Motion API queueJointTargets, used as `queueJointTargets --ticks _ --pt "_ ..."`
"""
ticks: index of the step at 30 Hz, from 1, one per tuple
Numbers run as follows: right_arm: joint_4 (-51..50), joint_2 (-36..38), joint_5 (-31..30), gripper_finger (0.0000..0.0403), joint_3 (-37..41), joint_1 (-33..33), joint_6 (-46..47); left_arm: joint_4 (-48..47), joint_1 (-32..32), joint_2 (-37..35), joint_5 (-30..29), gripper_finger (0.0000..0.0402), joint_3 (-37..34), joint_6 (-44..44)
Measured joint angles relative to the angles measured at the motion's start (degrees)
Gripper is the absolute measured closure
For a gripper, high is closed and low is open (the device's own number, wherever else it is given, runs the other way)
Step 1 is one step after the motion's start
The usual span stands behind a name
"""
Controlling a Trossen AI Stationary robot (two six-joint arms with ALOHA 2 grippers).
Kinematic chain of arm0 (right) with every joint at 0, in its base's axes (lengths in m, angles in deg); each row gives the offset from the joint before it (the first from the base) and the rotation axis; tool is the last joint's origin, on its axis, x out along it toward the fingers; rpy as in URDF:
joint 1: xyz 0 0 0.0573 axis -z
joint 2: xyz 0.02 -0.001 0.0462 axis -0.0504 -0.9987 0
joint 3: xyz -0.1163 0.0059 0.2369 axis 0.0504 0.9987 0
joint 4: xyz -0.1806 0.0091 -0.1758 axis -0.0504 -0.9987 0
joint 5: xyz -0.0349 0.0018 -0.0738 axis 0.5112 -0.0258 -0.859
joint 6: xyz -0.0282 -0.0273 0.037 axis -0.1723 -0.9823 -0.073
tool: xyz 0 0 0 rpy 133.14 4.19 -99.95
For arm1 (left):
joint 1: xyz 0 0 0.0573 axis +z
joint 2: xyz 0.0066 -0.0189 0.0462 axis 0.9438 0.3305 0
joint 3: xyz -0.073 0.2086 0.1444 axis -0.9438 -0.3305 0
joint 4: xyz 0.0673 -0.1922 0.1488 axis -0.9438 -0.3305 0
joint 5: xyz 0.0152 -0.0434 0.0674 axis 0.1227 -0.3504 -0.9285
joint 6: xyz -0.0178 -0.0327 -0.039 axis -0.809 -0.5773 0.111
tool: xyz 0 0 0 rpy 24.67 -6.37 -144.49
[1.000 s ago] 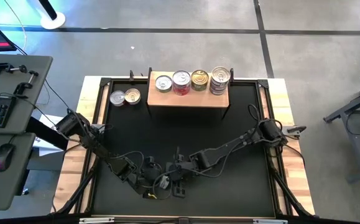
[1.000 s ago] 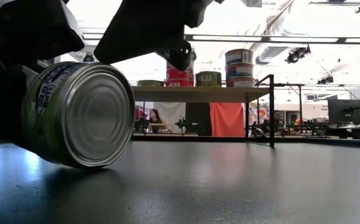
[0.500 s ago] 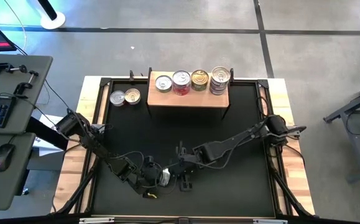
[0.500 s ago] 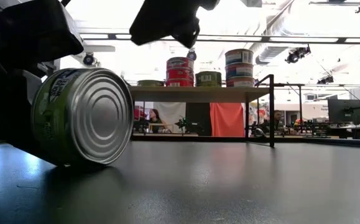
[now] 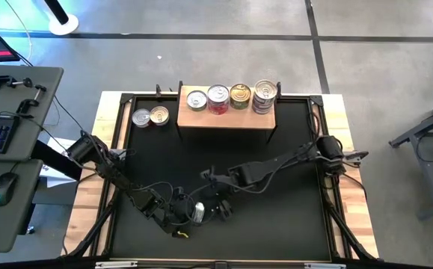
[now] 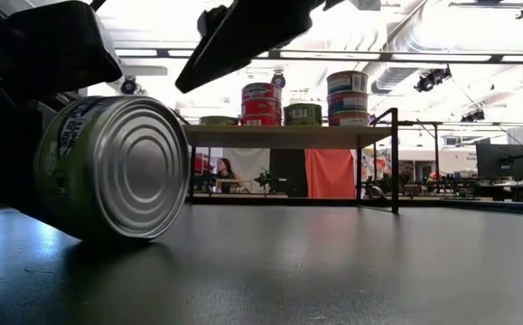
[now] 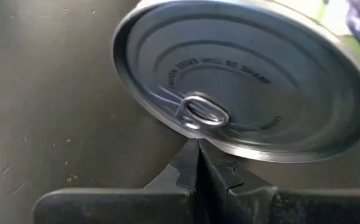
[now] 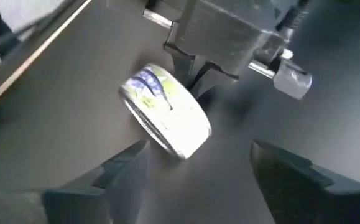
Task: Stack canned seafood by type on shelf
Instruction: Stack the light green tuna can on top of the other light green tuna can
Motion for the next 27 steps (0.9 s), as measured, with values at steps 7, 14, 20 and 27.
queueJointTargets --ticks 7,14,20,27 --pt "0.6 -2.2 3.1 0.0133 0.0 0.9 -9.6 -0.1 0.0 0.0 0.0 0.0401 0.0 0.0" --pt "2.2 -2.8 3.3 0.0137 -0.1 0.8 -16.3 -3.8 -0.2 -1.2 3.0 0.0401 0.2 -0.9" --pt "3.5 -3.5 3.4 0.0137 -0.1 0.8 -20.9 -19.8 -3.3 -6.9 -1.3 0.0401 -0.1 -13.2" --pt "6.4 -5.2 3.6 0.0138 -0.1 0.8 -25.0 -25.3 -8.1 -12.8 -6.7 0.0401 0.0 -28.0"
